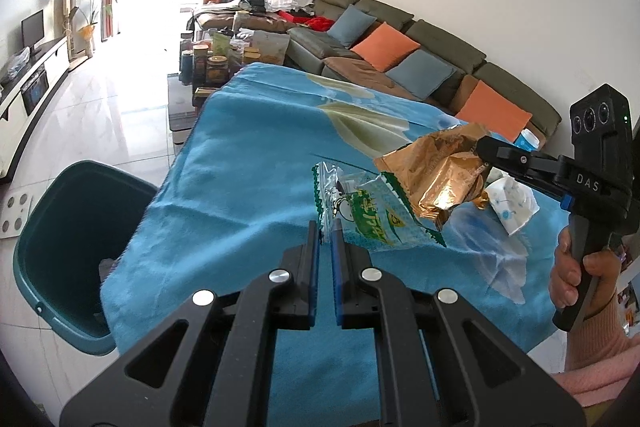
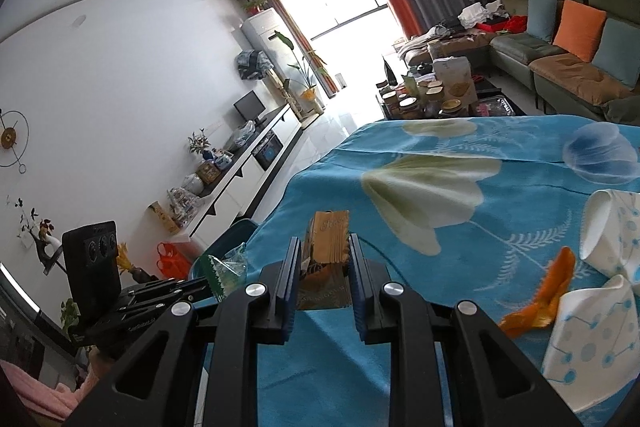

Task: Collect trash
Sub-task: 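Carry the clear wrapper and brown paper scrap over the teal trash bin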

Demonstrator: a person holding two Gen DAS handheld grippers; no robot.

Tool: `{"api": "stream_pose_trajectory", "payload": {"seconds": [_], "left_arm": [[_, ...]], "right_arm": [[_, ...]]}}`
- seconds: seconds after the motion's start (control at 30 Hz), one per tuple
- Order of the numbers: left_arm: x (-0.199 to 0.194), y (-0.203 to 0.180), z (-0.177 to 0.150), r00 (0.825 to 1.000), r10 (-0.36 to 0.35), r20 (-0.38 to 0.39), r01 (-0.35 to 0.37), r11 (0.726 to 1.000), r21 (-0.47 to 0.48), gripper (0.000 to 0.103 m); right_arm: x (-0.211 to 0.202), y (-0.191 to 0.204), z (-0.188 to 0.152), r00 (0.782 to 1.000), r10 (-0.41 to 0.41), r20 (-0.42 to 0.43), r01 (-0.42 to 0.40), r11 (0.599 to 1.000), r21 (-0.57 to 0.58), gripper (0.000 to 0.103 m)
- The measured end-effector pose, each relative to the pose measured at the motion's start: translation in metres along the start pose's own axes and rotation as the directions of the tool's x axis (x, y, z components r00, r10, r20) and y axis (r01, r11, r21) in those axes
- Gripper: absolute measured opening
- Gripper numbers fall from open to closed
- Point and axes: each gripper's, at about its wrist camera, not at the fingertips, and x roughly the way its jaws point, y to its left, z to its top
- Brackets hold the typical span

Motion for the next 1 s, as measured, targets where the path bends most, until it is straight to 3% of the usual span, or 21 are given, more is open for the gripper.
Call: {"api": "stream_pose_trajectory", "payload": {"seconds": [1.0], "left_arm": [[-0.032, 0.041, -0.011, 0.995, 0.095, 0.028, -0.092, 0.993, -0.071, 0.006]], "right_arm": [[0.048, 0.047, 0.006, 0.994, 0.093, -0.062, -0.097, 0.994, -0.055, 0.021]]}}
